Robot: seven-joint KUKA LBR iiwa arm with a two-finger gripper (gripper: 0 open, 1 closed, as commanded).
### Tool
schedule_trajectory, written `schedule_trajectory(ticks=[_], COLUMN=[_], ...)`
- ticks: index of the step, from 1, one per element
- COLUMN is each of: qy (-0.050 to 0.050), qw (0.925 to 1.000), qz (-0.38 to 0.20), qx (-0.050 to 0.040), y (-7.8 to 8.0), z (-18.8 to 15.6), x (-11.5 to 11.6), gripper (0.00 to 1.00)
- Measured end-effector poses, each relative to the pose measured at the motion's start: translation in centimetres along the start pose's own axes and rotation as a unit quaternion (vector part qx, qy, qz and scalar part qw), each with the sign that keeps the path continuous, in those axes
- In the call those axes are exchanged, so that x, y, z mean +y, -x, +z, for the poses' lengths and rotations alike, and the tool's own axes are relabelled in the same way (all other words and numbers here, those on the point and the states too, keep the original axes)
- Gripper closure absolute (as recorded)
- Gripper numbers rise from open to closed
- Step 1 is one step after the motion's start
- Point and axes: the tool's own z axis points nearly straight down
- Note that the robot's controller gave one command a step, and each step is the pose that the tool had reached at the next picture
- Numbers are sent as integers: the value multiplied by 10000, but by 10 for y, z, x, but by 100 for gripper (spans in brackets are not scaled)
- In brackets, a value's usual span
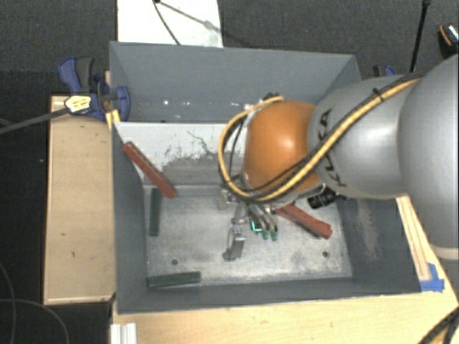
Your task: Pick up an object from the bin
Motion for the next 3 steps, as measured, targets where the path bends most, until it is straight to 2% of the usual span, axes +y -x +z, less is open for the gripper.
schedule_trajectory(ticks=[1, 2, 3], qy=[-9, -29, -19], qw=[9893, 9431, 9745], qz=[-1457, -3323, -2244], qx=[-38, -63, -68], y=[44, 63, 49], z=[65, 9, 62], x=[-47, -127, -196], gripper=[0, 0, 0])
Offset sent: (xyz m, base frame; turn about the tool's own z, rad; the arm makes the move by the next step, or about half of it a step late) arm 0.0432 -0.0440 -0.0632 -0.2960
